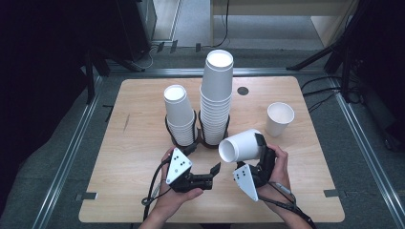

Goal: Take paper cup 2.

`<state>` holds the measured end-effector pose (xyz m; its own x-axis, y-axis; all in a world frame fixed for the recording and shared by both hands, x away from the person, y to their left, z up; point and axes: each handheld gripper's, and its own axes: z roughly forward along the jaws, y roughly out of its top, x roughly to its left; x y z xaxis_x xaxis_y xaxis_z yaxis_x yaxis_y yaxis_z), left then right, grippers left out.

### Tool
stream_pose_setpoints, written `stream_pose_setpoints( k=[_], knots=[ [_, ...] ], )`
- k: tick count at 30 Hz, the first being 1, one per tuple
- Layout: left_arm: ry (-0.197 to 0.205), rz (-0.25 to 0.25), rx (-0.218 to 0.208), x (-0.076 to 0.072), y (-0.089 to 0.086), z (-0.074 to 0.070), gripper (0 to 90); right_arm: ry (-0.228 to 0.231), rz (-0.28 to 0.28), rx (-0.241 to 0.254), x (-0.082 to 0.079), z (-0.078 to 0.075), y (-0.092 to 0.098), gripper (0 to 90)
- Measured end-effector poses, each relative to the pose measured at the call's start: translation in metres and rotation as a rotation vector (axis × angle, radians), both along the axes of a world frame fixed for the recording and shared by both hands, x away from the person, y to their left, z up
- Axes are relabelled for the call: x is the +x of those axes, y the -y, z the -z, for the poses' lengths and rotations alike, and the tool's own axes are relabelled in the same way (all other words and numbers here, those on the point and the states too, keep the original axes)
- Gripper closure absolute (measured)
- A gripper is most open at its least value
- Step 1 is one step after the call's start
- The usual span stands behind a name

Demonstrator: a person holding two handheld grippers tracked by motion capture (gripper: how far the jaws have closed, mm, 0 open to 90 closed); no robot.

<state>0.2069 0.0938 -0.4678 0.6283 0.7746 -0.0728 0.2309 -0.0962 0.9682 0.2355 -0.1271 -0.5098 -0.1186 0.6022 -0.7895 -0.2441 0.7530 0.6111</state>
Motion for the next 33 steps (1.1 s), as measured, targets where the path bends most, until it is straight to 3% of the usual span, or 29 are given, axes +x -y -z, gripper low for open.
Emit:
stream_pose_setpoints(
  k=[4, 8, 13, 19, 33],
  knots=[
    [-0.001, 0.035, 0.023, -0.001, 0.004, 0.001, 6.2, 0.009, -0.009, -0.04, -0.001, 0.003, -0.002, 11.9],
    [-0.001, 0.055, 0.047, -0.001, 0.007, 0.004, 7.0, 0.006, -0.038, -0.05, -0.003, 0.005, -0.005, 11.8],
    [0.016, 0.086, 0.114, -0.004, 0.014, 0.008, 7.0, -0.001, -0.063, -0.062, -0.006, 0.007, -0.008, 11.9],
    [0.045, 0.083, 0.169, -0.006, 0.018, 0.01, 7.0, -0.007, -0.1, -0.095, -0.009, 0.011, -0.011, 11.8],
    [0.098, 0.129, 0.212, -0.011, 0.019, 0.011, 12.5, -0.055, -0.213, -0.16, -0.016, 0.018, -0.017, 11.7]
  ],
)
